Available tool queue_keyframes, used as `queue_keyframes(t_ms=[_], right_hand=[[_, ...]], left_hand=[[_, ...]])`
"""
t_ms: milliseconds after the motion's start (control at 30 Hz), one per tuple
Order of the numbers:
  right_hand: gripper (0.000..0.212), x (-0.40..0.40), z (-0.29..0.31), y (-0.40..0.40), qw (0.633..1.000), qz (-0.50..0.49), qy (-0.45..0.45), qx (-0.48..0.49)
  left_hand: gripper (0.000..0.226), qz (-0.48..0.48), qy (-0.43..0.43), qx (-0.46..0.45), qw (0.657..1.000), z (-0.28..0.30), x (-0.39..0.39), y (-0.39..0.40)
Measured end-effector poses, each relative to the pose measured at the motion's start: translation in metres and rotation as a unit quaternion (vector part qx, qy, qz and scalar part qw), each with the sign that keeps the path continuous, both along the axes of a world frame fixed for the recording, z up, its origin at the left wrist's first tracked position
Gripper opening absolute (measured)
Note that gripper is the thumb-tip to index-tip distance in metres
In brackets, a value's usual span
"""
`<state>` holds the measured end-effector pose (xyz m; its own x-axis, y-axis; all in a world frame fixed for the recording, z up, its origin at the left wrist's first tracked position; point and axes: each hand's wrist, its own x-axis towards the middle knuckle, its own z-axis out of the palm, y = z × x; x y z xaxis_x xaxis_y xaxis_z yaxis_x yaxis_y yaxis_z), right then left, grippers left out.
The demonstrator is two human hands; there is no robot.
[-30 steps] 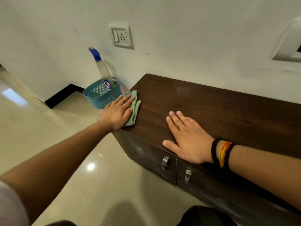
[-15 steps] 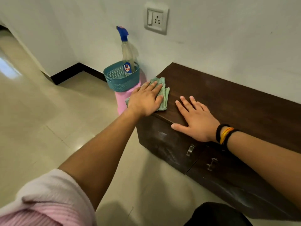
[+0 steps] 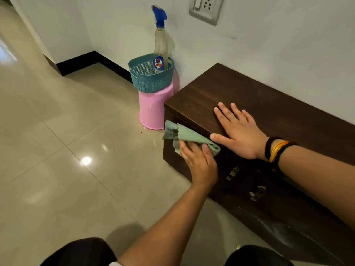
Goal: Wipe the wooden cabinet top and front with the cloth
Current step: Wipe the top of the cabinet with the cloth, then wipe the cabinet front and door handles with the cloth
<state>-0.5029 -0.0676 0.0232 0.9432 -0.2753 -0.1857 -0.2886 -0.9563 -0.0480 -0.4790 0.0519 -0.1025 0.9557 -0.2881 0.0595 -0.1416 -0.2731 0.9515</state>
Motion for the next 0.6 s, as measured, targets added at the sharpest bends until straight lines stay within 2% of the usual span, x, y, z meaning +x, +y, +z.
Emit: queue_keyframes(t_ms=[67, 167, 233, 300, 367, 433, 500, 600], right_hand=[[0.097, 0.004, 0.0, -0.003, 1.0, 0.009, -0.005, -0.001], [0.087, 0.005, 0.003, -0.007, 0.999, 0.044, -0.003, 0.0], [0.078, 0.01, 0.004, -0.008, 0.996, 0.083, -0.003, 0.012], [0.071, 0.013, 0.004, -0.008, 0.993, 0.116, -0.006, 0.024], [0.067, 0.016, 0.004, -0.008, 0.992, 0.12, -0.013, 0.032], [0.068, 0.023, 0.003, -0.002, 0.995, 0.089, -0.021, 0.043], [0.075, 0.036, 0.002, 0.006, 0.998, 0.044, -0.023, 0.042], [0.084, 0.048, 0.001, 0.012, 0.999, 0.022, -0.021, 0.025]], left_hand=[[0.08, 0.071, 0.041, -0.061, 0.995, 0.019, 0.015, -0.008], [0.082, 0.21, 0.166, -0.184, 0.946, 0.062, 0.075, -0.022], [0.079, 0.229, 0.127, -0.204, 0.943, 0.064, 0.092, -0.029], [0.078, 0.174, 0.054, -0.195, 0.964, 0.036, 0.069, -0.029], [0.082, 0.095, 0.062, -0.171, 0.979, 0.007, 0.032, -0.023], [0.082, 0.07, 0.045, -0.146, 0.986, -0.004, 0.024, -0.018], [0.083, 0.105, 0.005, -0.153, 0.983, 0.012, 0.046, -0.019], [0.077, 0.214, 0.028, -0.154, 0.964, 0.022, 0.095, -0.023]])
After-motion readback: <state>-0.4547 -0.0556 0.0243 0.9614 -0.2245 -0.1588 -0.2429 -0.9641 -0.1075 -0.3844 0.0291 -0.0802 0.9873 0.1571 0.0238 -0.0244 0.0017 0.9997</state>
